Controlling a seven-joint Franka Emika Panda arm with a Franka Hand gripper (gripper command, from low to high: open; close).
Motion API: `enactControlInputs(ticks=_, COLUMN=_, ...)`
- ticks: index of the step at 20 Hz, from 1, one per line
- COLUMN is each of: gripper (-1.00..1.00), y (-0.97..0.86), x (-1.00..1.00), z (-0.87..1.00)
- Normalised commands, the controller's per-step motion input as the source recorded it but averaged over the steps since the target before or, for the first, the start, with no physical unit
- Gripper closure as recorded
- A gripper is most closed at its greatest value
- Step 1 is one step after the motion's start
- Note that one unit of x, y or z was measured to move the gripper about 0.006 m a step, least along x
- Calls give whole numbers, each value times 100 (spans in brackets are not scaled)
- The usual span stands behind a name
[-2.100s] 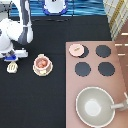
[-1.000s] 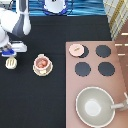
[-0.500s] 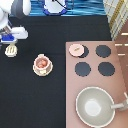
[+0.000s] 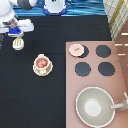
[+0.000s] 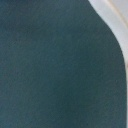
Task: Take the lid off the pot, put the pot on the plate, and use the tool to push the pot to the front of the table.
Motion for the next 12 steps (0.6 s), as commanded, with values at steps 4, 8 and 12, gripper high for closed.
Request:
enactControlInputs(ticks=4, gripper=100, y=77, x=-25, z=-21)
enactControlInputs(ticks=8, gripper=100, y=83, x=-26, z=-22)
enactControlInputs(ticks=12, gripper=100, y=86, x=-36, z=-32)
